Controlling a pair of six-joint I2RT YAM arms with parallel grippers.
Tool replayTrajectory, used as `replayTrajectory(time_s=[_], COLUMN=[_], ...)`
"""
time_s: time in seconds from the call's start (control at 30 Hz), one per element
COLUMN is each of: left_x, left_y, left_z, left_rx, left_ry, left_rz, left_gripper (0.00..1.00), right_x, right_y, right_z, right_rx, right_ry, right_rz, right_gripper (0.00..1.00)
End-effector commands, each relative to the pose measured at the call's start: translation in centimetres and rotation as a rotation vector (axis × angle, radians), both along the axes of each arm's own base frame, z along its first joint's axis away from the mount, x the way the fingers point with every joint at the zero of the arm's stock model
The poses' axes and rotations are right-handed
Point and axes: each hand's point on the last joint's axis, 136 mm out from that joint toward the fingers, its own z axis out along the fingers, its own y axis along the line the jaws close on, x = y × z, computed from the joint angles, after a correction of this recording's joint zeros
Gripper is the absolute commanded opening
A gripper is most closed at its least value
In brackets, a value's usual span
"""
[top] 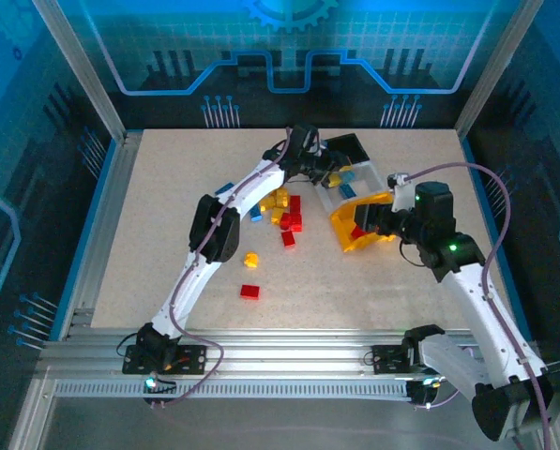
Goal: Sort the legos into containers by color
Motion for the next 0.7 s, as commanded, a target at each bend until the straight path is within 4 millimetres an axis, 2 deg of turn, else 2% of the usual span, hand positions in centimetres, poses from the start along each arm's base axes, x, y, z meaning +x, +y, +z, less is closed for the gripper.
replayTrajectory(time_s=[0.0, 0.03, 0.07, 0.2, 0.3, 0.33, 0.4, 0.5, 0.57, 0.67], left_x=[0.2, 0.1, 0.0, -0.5, -1.7, -2.4, -4.1, -7.4, -9.4, -11.3], left_y=[-0.4, -0.4, -0.4, 0.3, 2.3, 3.5, 6.8, 13.2, 17.8, 22.9], left_z=[1.7, 1.9, 2.3, 4.1, 5.5, 5.7, 5.2, 4.1, 2.9, 0.8], left_rx=[-0.041, -0.04, -0.041, -0.034, 0.039, 0.091, 0.238, 0.496, 0.633, 0.727], left_ry=[-0.012, -0.017, -0.024, -0.061, -0.107, -0.118, -0.115, -0.092, -0.049, 0.03], left_rz=[-0.009, -0.012, -0.016, -0.043, -0.074, -0.087, -0.103, -0.121, -0.108, -0.072], left_gripper=[0.53, 0.54, 0.56, 0.6, 0.61, 0.62, 0.63, 0.66, 0.69, 0.69], right_x=[-0.2, -0.1, -0.2, 0.3, 0.7, 0.9, 1.1, 1.4, 1.7, 2.1], right_y=[-0.8, -0.8, -0.8, -0.5, 0.0, 0.6, 1.5, 3.6, 5.7, 8.3], right_z=[-0.2, -0.2, -1.4, -1.8, -2.9, -2.6, -3.4, -4.3, -4.8, -5.2], right_rx=[0.005, 0.005, 0.002, 0.018, 0.01, -0.003, -0.042, -0.082, -0.108, -0.122], right_ry=[0.007, 0.006, 0.033, 0.053, 0.105, 0.106, 0.146, 0.186, 0.197, 0.204], right_rz=[-0.034, -0.035, -0.036, -0.037, -0.022, -0.004, 0.022, 0.085, 0.136, 0.194], right_gripper=[0.7, 0.7, 0.7, 0.7, 0.69, 0.69, 0.69, 0.69, 0.69, 0.69])
